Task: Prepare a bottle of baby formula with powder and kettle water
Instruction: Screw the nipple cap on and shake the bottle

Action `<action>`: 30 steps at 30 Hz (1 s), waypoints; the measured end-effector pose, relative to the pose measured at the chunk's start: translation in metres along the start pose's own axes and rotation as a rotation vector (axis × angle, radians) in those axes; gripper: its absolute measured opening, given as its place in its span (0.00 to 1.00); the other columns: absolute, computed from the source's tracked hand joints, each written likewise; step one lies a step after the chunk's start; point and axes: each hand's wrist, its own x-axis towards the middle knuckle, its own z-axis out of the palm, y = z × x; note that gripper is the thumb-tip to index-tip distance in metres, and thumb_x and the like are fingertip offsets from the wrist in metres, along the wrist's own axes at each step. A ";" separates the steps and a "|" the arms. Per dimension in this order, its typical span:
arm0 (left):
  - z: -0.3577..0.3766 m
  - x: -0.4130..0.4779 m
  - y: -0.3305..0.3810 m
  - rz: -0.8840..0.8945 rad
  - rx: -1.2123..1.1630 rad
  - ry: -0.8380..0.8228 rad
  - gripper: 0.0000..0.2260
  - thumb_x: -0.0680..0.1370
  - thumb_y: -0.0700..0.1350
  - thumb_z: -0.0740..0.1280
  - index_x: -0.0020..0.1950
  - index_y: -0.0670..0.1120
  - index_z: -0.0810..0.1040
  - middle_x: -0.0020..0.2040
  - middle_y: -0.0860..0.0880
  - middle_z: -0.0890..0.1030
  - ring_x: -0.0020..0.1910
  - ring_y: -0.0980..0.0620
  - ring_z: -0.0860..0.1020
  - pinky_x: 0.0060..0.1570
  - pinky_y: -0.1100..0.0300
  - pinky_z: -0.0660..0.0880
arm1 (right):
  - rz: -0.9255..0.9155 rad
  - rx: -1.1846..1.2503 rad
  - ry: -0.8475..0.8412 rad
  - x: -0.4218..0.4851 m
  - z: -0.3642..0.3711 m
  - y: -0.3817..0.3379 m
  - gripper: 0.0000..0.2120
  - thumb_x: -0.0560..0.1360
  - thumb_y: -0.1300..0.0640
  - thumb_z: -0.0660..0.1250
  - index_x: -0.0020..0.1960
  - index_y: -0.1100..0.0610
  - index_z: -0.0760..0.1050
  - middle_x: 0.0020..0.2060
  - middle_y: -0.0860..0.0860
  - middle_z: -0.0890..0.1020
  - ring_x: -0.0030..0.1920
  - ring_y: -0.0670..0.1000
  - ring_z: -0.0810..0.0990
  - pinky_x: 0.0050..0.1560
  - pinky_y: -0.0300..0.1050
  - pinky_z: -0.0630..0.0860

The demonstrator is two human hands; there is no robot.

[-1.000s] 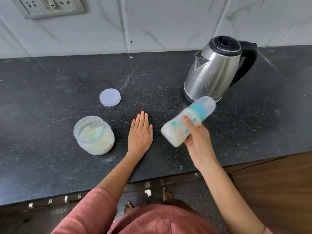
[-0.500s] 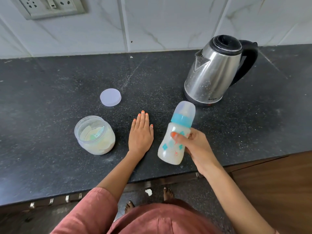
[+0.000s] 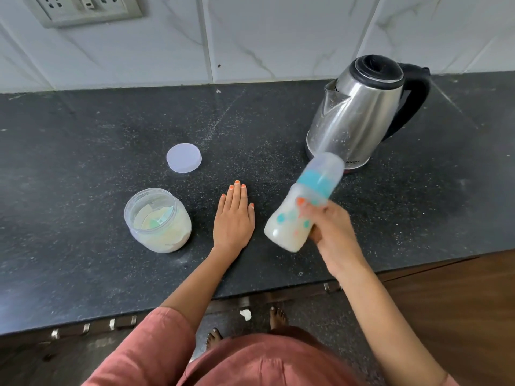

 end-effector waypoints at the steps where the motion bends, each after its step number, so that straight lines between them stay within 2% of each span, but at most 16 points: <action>1: -0.001 0.000 0.000 -0.002 -0.007 0.010 0.23 0.82 0.47 0.48 0.75 0.40 0.51 0.76 0.43 0.52 0.76 0.47 0.50 0.73 0.54 0.45 | -0.019 0.156 0.063 0.005 0.000 -0.003 0.06 0.70 0.61 0.67 0.46 0.53 0.77 0.41 0.47 0.82 0.41 0.43 0.82 0.47 0.42 0.78; 3: -0.001 -0.001 0.001 0.001 -0.009 0.018 0.22 0.82 0.47 0.49 0.75 0.40 0.52 0.76 0.43 0.53 0.76 0.47 0.51 0.73 0.54 0.45 | -0.066 0.291 0.138 0.011 0.000 -0.005 0.06 0.73 0.59 0.65 0.49 0.51 0.75 0.44 0.46 0.82 0.43 0.42 0.82 0.48 0.41 0.79; 8: 0.000 0.000 0.001 0.000 0.007 0.001 0.23 0.82 0.47 0.48 0.75 0.40 0.50 0.77 0.43 0.51 0.76 0.47 0.49 0.73 0.54 0.44 | 0.032 -0.053 -0.025 -0.001 0.001 0.006 0.06 0.69 0.61 0.68 0.45 0.53 0.77 0.40 0.47 0.83 0.44 0.46 0.81 0.46 0.42 0.79; 9: 0.000 0.000 0.001 0.000 0.012 -0.001 0.23 0.83 0.48 0.48 0.75 0.40 0.50 0.77 0.43 0.50 0.76 0.48 0.49 0.73 0.54 0.44 | 0.054 -0.026 -0.042 -0.002 0.000 0.006 0.07 0.67 0.59 0.69 0.45 0.53 0.78 0.40 0.47 0.83 0.44 0.46 0.81 0.45 0.42 0.79; 11: -0.001 0.000 0.001 -0.004 0.011 -0.003 0.23 0.83 0.48 0.47 0.75 0.40 0.49 0.77 0.43 0.50 0.76 0.48 0.49 0.73 0.55 0.43 | 0.109 0.191 -0.048 0.000 -0.002 0.004 0.09 0.65 0.56 0.67 0.45 0.54 0.78 0.39 0.48 0.84 0.43 0.46 0.82 0.45 0.42 0.80; 14: -0.003 0.000 0.002 -0.005 -0.002 0.003 0.23 0.82 0.48 0.47 0.75 0.40 0.51 0.77 0.43 0.51 0.76 0.47 0.50 0.73 0.55 0.44 | 0.158 0.490 -0.041 0.008 -0.007 -0.001 0.10 0.71 0.53 0.63 0.50 0.55 0.76 0.39 0.49 0.85 0.42 0.46 0.83 0.46 0.44 0.81; 16: -0.003 -0.001 0.002 0.000 -0.007 0.004 0.23 0.82 0.48 0.48 0.75 0.40 0.51 0.76 0.43 0.52 0.76 0.47 0.50 0.73 0.54 0.45 | 0.176 0.539 -0.079 0.011 -0.011 -0.002 0.14 0.70 0.49 0.63 0.52 0.55 0.76 0.40 0.50 0.85 0.41 0.47 0.84 0.41 0.43 0.82; 18: -0.003 -0.001 0.002 0.000 -0.007 0.006 0.23 0.82 0.48 0.47 0.75 0.40 0.51 0.77 0.43 0.52 0.76 0.47 0.50 0.73 0.55 0.45 | 0.197 0.548 -0.096 0.015 -0.014 -0.002 0.17 0.63 0.48 0.70 0.48 0.55 0.79 0.42 0.52 0.84 0.42 0.49 0.84 0.38 0.42 0.81; 20: -0.003 -0.001 0.002 -0.002 -0.009 0.007 0.23 0.82 0.47 0.48 0.75 0.40 0.51 0.77 0.43 0.52 0.76 0.48 0.50 0.73 0.55 0.44 | 0.237 0.587 -0.130 0.018 -0.018 -0.003 0.31 0.54 0.48 0.79 0.54 0.56 0.77 0.50 0.54 0.83 0.49 0.51 0.82 0.40 0.42 0.82; 21: -0.003 -0.001 0.002 -0.002 -0.009 0.007 0.22 0.82 0.47 0.47 0.75 0.40 0.51 0.77 0.43 0.51 0.76 0.48 0.50 0.73 0.55 0.44 | 0.265 0.611 -0.139 0.020 -0.020 -0.003 0.40 0.50 0.49 0.82 0.59 0.55 0.74 0.55 0.54 0.80 0.53 0.52 0.81 0.41 0.43 0.82; 22: -0.003 -0.001 0.002 -0.003 -0.008 0.006 0.22 0.82 0.48 0.47 0.75 0.40 0.51 0.77 0.43 0.51 0.76 0.48 0.50 0.73 0.55 0.44 | 0.283 0.617 -0.154 0.021 -0.023 -0.002 0.44 0.49 0.48 0.82 0.61 0.55 0.72 0.57 0.55 0.78 0.54 0.52 0.79 0.40 0.43 0.82; 26: -0.002 -0.001 0.002 -0.007 0.003 0.001 0.23 0.82 0.48 0.47 0.75 0.41 0.50 0.77 0.44 0.51 0.76 0.48 0.49 0.73 0.55 0.44 | 0.241 0.484 -0.242 0.021 -0.028 -0.005 0.33 0.50 0.47 0.82 0.51 0.55 0.77 0.47 0.54 0.81 0.47 0.51 0.81 0.43 0.44 0.81; 30: -0.002 0.000 0.002 -0.006 -0.006 0.003 0.22 0.82 0.47 0.48 0.75 0.40 0.51 0.76 0.43 0.52 0.76 0.47 0.50 0.73 0.54 0.45 | 0.165 0.364 -0.293 0.016 -0.030 -0.013 0.33 0.48 0.49 0.82 0.50 0.56 0.78 0.43 0.54 0.84 0.46 0.51 0.84 0.45 0.46 0.81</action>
